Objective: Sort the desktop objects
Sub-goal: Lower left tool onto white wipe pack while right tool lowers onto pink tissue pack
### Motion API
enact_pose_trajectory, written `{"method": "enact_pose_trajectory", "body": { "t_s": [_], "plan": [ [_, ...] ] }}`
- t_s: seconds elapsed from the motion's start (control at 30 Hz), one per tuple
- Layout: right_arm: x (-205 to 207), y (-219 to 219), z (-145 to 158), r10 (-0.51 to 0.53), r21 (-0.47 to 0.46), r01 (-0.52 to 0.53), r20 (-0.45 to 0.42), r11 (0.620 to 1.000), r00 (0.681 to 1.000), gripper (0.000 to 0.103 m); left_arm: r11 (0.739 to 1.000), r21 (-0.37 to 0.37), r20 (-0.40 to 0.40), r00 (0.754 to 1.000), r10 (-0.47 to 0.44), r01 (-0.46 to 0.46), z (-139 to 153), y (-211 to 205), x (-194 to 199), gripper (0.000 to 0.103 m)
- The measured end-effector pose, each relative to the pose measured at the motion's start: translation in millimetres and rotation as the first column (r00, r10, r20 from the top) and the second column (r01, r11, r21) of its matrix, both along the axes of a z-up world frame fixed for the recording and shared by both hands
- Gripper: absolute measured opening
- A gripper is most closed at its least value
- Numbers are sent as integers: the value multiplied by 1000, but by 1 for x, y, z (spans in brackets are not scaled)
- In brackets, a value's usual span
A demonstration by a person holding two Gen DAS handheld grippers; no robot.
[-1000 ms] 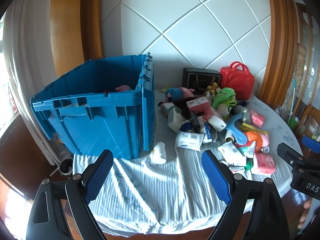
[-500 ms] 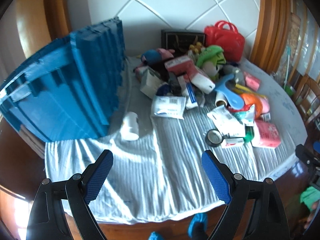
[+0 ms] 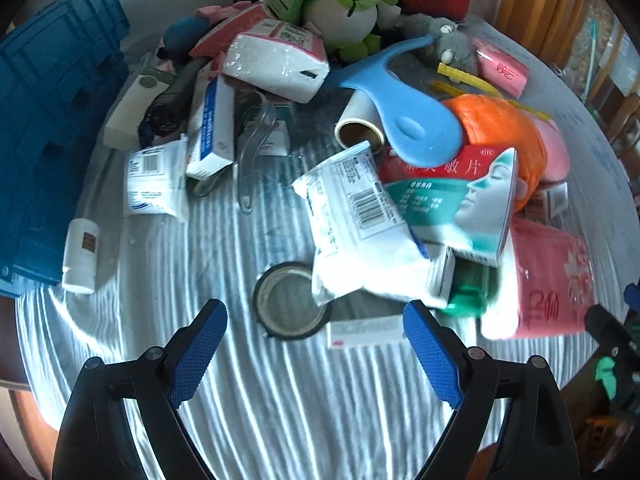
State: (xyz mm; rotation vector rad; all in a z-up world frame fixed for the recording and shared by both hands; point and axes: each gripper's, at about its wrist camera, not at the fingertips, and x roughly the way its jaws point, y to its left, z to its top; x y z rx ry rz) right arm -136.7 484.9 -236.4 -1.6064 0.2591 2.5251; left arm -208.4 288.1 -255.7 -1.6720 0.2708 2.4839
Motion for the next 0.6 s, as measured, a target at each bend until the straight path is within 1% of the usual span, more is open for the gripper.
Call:
{"method": "enact_pose_trajectory", "body": {
  "t_s": [0.1,0.13,0.17,0.2,0.23,0.27,0.37,0.4,0.6],
  "plan": [
    [-14,-4,-20,46,-39,-44,42,998,998,103,999,-37,-3,1000,-5,5,-16,14,-13,91],
    [-18,-5,-27,61,-55,-58,56,997,997,103,999,-46,-18,1000,-7,6,-20,16,-15,96],
    [-20,-7,-33,72,-84,-67,55,994,996,103,999,-40,-59,998,-3,0,-21,16,-15,96],
    [-20,-5,-37,71,-131,-65,38,989,997,103,999,-36,-95,996,1,-4,-21,16,-14,100],
    [-21,-2,-40,61,-162,-55,33,985,998,103,1000,-31,-116,993,2,-6,-21,15,-12,103],
    [-21,1,-41,51,-176,-46,26,983,998,103,1000,-16,-118,993,6,-7,-21,13,-13,103],
    [-21,4,-42,38,-193,-33,23,981,999,103,995,95,-65,997,47,-40,-24,-2,-18,103],
    [-21,4,-42,35,-190,-30,24,981,999,103,992,117,-51,997,54,-48,-25,-5,-20,103],
    [-20,-2,-41,-13,-175,17,22,984,1000,103,995,96,-47,998,35,-31,-27,-9,-29,103]
  ]
}}
